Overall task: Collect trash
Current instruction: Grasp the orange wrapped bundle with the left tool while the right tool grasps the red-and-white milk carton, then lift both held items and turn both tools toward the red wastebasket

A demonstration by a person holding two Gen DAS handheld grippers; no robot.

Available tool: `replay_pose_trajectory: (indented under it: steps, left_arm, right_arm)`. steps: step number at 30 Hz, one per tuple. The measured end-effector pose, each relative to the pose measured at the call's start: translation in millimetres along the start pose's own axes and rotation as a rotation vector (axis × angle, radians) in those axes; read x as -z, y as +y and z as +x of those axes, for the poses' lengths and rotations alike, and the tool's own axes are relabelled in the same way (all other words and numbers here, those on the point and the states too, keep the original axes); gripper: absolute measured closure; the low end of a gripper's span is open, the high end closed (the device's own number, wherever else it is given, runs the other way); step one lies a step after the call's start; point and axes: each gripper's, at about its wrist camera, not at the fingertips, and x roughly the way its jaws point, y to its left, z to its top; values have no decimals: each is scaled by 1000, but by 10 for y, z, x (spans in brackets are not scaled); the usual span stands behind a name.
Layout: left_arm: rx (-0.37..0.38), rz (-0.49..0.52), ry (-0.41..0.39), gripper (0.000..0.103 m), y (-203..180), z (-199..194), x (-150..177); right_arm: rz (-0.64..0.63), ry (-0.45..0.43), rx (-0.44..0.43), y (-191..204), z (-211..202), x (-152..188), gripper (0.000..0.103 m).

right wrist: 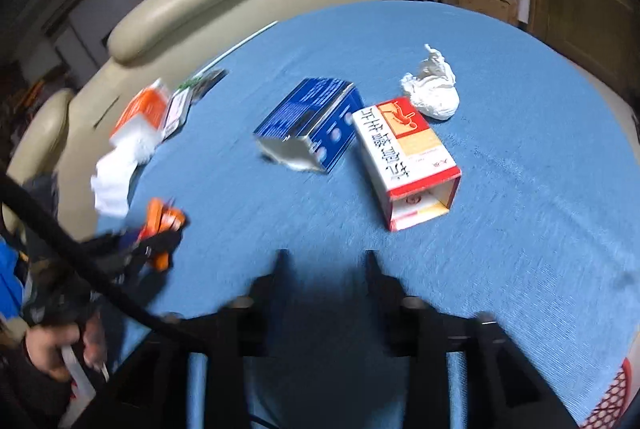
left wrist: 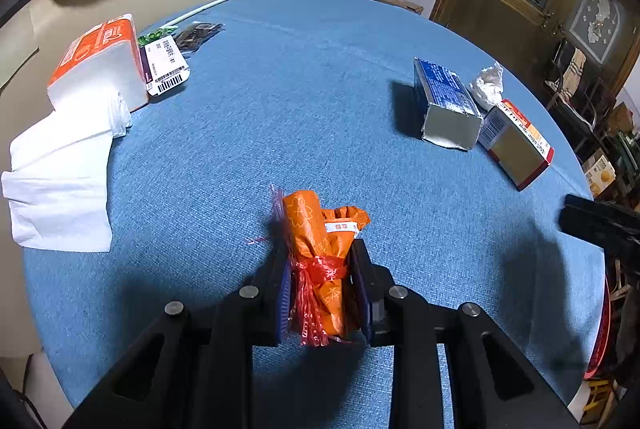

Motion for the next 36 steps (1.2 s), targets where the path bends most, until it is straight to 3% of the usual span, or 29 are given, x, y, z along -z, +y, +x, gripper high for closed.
replay_pose_trajectory:
  steps: [1,6,10,13,15,19,24,36]
  left_arm:
    - [-3,5,0,74,-11,0,-1]
    - [-16,22,-4,74,-33,27,-19]
    - [-26,37,1,74,-52,39,-29]
    - [-36,43,4,74,-75,46,-24]
    - [-42,54,8,74,-94,54,-26]
    - [15,-7,4,75,14,13,-13]
    - [25,-33,-25,76,99,-120,33]
    - [28,29,-65,76,-185,-392,85]
  right_arm:
    - [-12,-32,25,-4,-73,6,26]
    - [17,-136,129,-223,-161,-259,25]
    - [16,-102,152,-342,190,-563,25]
    - [13,-46,145,-379,434,-587,26]
    - [41,-13,128,-394,565,-552,50]
    - [63,-39,119,-348,474,-402,50]
    - [106,-91,123,-352,172,-224,53]
    - [211,-168,51,-282,-367,259,55]
